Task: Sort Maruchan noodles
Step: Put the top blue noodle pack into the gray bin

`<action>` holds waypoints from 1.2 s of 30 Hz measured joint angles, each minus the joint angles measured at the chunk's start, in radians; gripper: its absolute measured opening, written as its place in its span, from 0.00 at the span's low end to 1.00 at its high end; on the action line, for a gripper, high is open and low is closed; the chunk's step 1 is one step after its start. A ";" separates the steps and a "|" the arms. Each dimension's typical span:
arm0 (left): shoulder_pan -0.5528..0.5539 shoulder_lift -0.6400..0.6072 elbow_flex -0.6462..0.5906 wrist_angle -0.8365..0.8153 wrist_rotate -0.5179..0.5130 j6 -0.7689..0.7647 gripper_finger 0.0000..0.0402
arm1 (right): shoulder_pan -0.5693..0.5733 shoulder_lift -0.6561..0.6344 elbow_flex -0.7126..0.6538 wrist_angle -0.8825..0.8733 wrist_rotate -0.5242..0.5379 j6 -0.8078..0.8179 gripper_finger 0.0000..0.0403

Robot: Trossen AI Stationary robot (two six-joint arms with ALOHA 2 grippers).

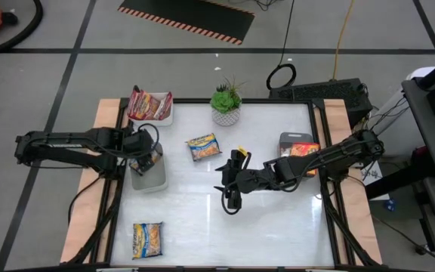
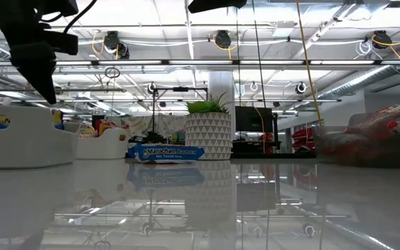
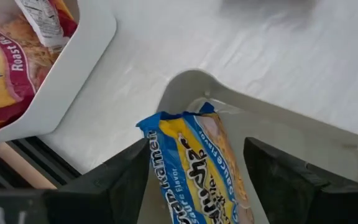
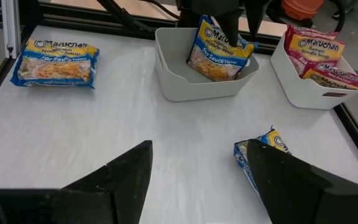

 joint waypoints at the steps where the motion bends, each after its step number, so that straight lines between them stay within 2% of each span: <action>1: 0.000 0.000 0.000 0.000 0.000 0.002 0.66 | 0.000 0.000 0.000 0.000 0.000 0.000 0.63; 7: 0.000 0.000 0.022 -0.016 0.000 0.004 0.66 | 0.000 0.000 0.000 0.000 0.000 -0.006 0.63; 12: -0.003 0.000 0.128 -0.094 -0.041 -0.020 0.66 | -0.014 0.000 0.000 0.000 0.001 -0.017 0.63; 15: -0.033 -0.004 0.200 -0.139 -0.078 -0.079 0.66 | -0.026 0.000 -0.037 0.058 0.003 -0.055 0.63; 21: -0.179 -0.023 0.220 -0.050 -0.185 -0.154 0.66 | -0.064 0.002 -0.149 0.164 0.000 -0.100 0.63; 29: -0.394 -0.010 0.127 0.145 -0.259 -0.214 0.66 | -0.146 0.002 -0.250 0.166 -0.017 0.036 0.63; 31: -0.427 -0.006 0.115 0.181 -0.262 -0.209 0.66 | -0.173 0.009 -0.273 0.166 -0.055 0.083 0.63; 36: -0.488 -0.006 0.115 0.196 -0.301 -0.210 0.66 | -0.222 0.060 -0.293 0.167 -0.050 0.112 0.63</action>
